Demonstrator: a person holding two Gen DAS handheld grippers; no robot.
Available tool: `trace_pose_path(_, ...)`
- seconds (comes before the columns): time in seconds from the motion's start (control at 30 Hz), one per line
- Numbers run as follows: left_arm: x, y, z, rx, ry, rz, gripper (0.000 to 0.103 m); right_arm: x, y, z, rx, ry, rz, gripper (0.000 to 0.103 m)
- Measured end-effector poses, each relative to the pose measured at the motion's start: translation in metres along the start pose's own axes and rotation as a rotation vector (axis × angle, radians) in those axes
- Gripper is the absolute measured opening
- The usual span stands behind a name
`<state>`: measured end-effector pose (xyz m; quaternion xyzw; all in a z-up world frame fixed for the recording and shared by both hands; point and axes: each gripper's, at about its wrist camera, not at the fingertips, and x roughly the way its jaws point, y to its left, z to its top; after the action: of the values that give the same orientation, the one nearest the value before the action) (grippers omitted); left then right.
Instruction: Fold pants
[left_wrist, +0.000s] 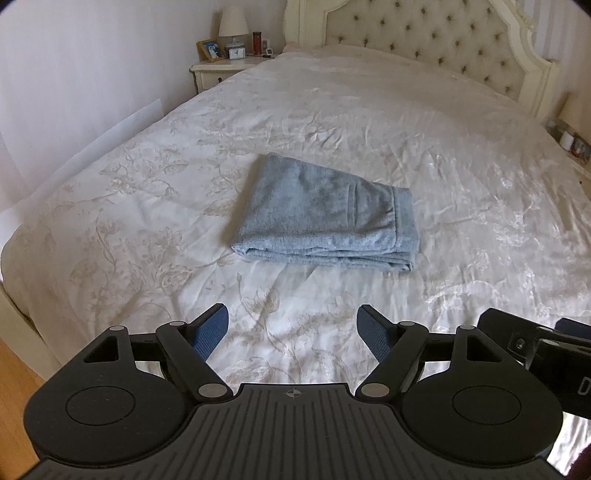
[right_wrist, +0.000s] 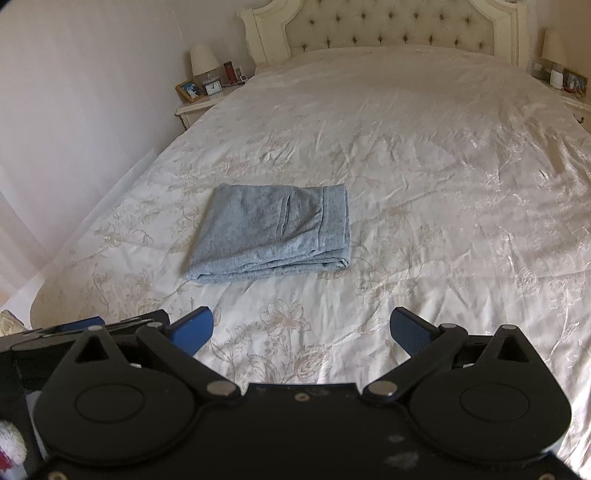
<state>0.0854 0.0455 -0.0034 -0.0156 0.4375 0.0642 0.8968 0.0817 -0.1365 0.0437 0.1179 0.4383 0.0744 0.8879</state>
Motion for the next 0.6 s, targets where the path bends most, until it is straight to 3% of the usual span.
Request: trace_pose_path(0.6,0.002,0.007,-0.002,-0.044,0.040,0.018,0.076,0.012,0.005,0.001,-0.024,0.039,0.032,0.103)
